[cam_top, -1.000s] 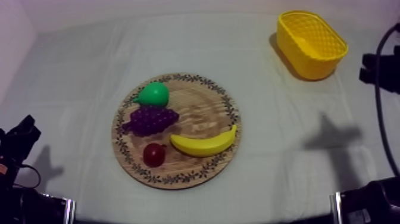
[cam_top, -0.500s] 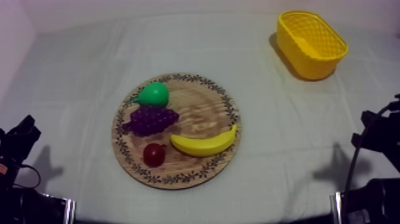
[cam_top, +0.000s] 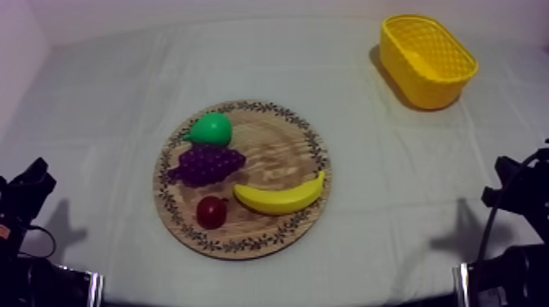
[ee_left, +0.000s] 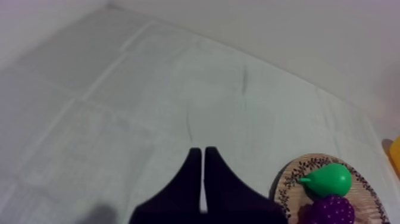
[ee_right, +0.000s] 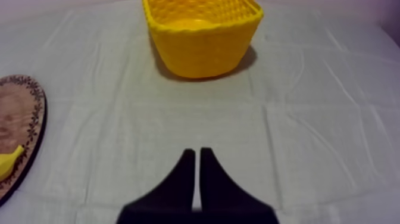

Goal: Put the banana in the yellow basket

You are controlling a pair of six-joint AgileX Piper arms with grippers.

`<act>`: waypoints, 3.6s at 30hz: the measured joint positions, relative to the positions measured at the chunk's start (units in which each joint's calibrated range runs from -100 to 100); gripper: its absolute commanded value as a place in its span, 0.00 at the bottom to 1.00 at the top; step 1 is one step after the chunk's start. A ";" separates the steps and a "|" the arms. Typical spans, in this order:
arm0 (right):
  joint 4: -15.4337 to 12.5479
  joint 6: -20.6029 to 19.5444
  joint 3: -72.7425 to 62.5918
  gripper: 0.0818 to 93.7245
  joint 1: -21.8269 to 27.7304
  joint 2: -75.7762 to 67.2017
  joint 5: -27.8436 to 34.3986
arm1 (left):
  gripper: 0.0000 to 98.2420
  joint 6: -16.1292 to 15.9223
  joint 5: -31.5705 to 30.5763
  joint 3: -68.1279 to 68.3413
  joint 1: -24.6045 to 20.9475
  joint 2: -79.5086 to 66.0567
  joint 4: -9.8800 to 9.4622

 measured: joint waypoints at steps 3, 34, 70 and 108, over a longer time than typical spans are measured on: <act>-0.74 1.19 -1.84 0.00 0.08 1.89 -0.74 | 0.00 0.00 0.00 0.00 0.00 0.00 0.00; -7.70 7.01 -37.48 0.00 -7.63 45.20 -14.59 | 0.00 0.00 0.00 0.00 0.00 0.00 0.00; 3.15 1.45 -43.60 0.00 -39.52 53.64 -7.23 | 0.00 0.00 0.00 0.00 0.00 0.00 0.00; 10.28 -1.18 -49.87 0.00 -52.12 68.05 1.91 | 0.00 0.00 0.00 0.00 0.00 0.00 0.00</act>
